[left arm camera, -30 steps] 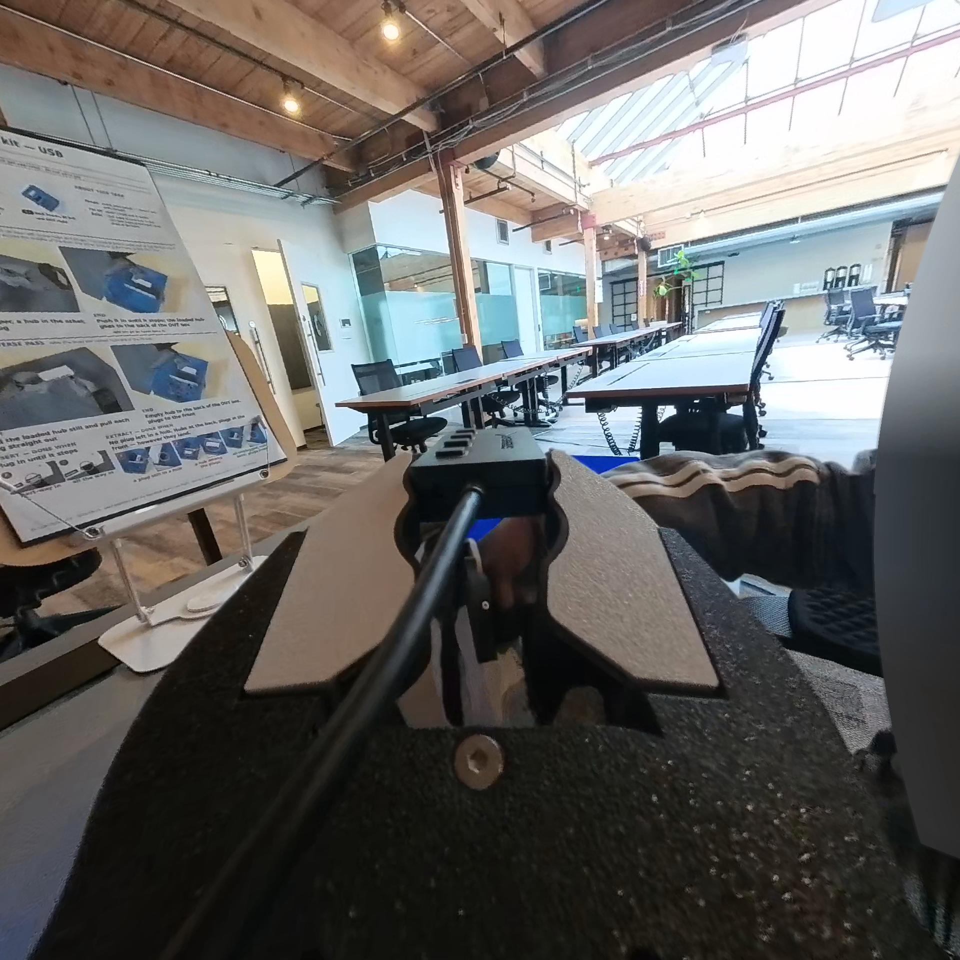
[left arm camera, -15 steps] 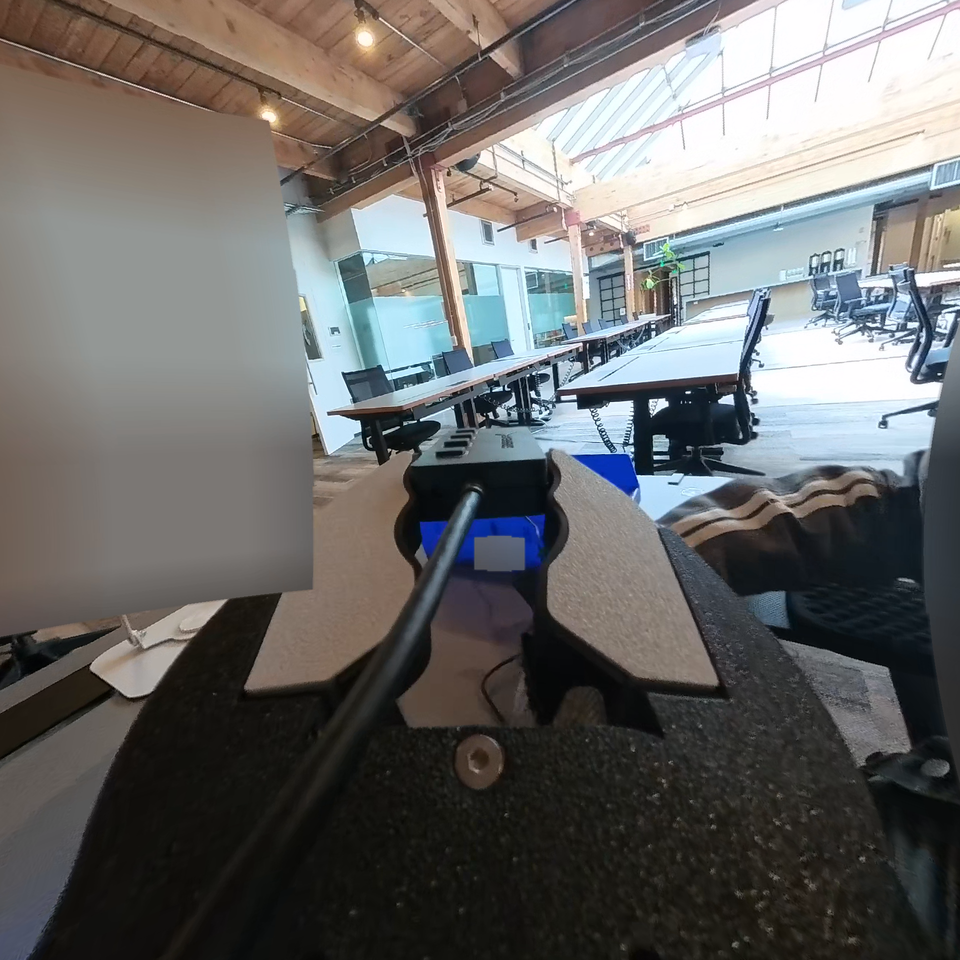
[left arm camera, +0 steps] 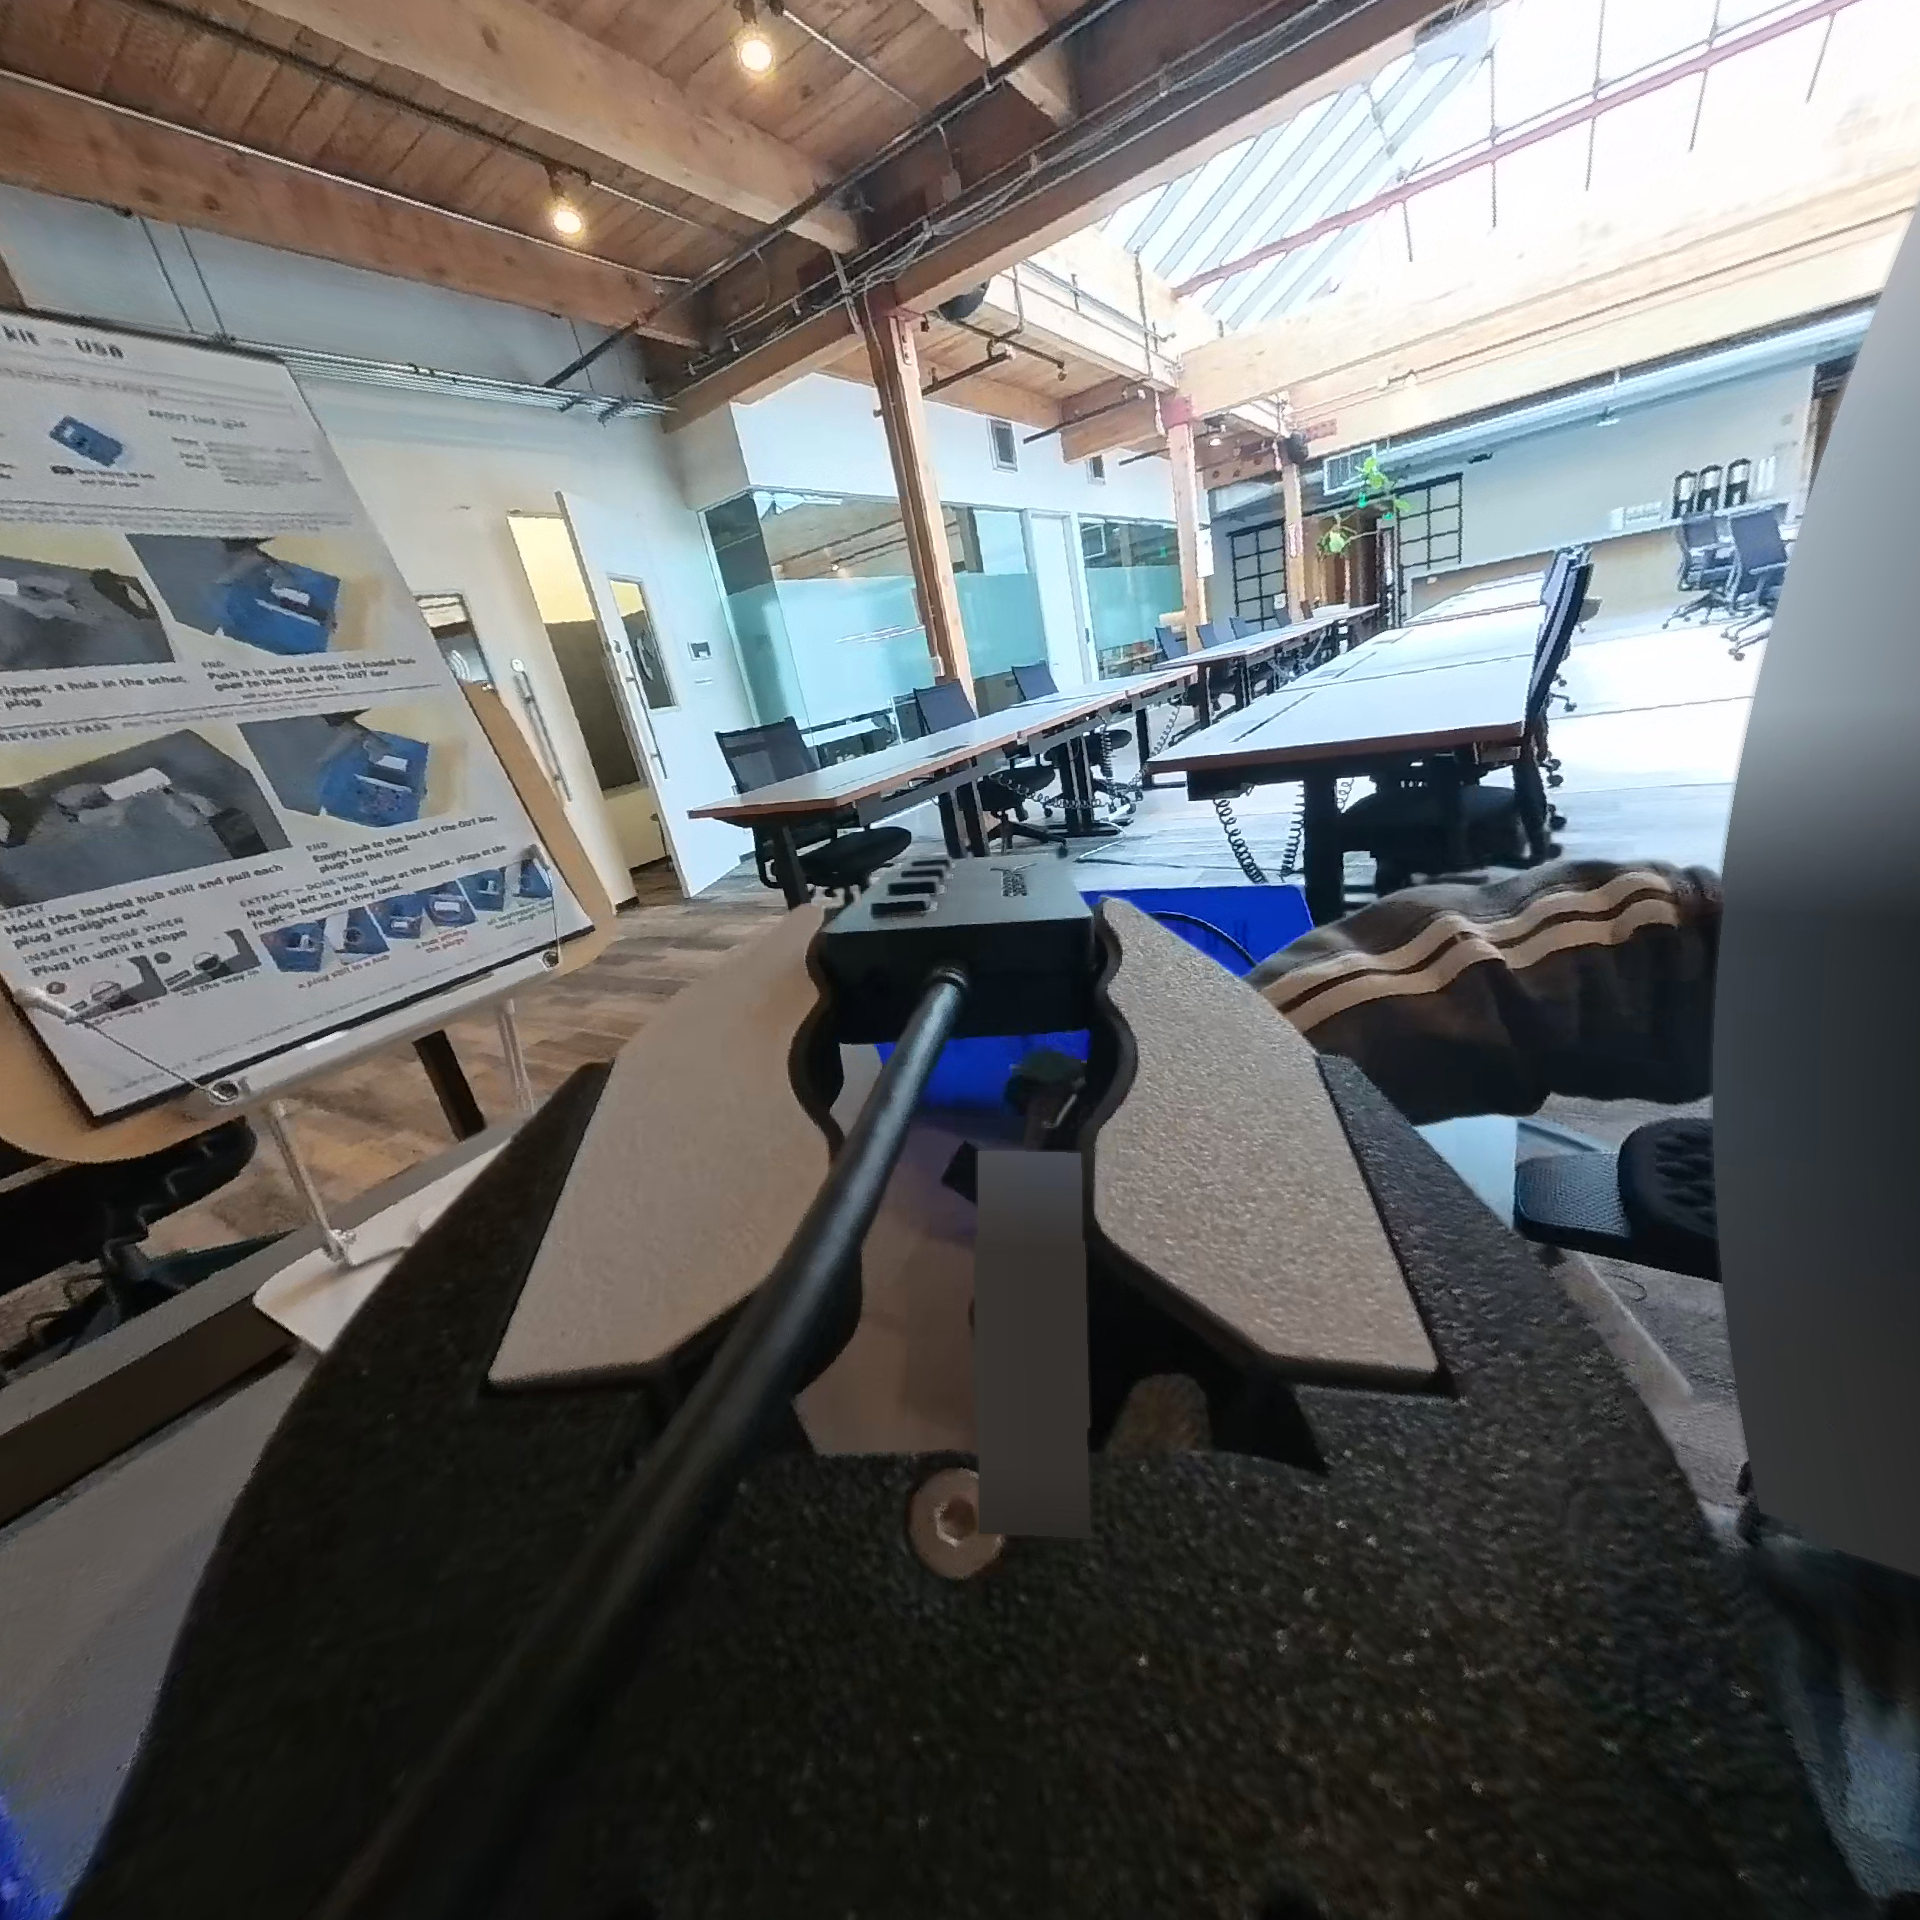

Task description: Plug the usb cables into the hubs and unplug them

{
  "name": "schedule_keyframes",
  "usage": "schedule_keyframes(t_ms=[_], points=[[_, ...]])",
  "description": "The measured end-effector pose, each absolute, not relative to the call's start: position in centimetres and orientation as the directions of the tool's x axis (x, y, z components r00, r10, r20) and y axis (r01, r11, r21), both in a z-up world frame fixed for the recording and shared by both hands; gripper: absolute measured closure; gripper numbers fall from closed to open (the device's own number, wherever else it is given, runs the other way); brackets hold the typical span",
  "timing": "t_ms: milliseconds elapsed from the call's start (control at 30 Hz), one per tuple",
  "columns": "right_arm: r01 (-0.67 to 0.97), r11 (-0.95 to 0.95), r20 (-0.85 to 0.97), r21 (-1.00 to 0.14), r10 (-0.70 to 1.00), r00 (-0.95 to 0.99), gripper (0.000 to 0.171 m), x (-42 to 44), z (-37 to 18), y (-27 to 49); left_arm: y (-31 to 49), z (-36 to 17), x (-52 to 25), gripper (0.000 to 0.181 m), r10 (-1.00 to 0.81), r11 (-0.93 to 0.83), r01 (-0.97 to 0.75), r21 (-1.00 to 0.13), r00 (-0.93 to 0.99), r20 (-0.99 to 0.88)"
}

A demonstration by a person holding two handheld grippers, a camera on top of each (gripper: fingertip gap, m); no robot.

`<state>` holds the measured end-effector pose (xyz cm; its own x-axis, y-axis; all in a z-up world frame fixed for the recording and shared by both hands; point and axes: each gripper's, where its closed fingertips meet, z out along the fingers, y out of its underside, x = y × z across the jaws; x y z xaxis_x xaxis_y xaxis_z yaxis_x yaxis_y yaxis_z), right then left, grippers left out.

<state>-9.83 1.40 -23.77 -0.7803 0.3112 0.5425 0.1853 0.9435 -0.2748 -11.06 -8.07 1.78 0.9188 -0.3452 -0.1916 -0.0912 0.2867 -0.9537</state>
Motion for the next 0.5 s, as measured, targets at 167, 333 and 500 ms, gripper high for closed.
schedule_keyframes(t_ms=[167, 333, 500], points=[[0.235, 0.78, 0.532, -0.58, 0.581, -0.616, 0.167, -11.2, -17.2, 0.9, -8.6, 2.2, -11.3, 0.137, -0.34, 0.309, -0.099, -0.946, 0.917, -0.207], [0.094, 0.309, 0.269, -0.946, 0.915, -0.3, 0.171, -7.6, 0.9, 6.4, -8.8, 2.3, -12.2, 0.137, -0.345, 0.312, -0.052, -0.949, 0.924, -0.165], [0.121, -0.026, -0.079, -0.992, 0.886, -0.457, 0.171, -3.4, 9.9, 5.8, -9.2, 3.0, -11.6, 0.137, -0.35, 0.334, -0.059, -0.941, 0.919, -0.181]])
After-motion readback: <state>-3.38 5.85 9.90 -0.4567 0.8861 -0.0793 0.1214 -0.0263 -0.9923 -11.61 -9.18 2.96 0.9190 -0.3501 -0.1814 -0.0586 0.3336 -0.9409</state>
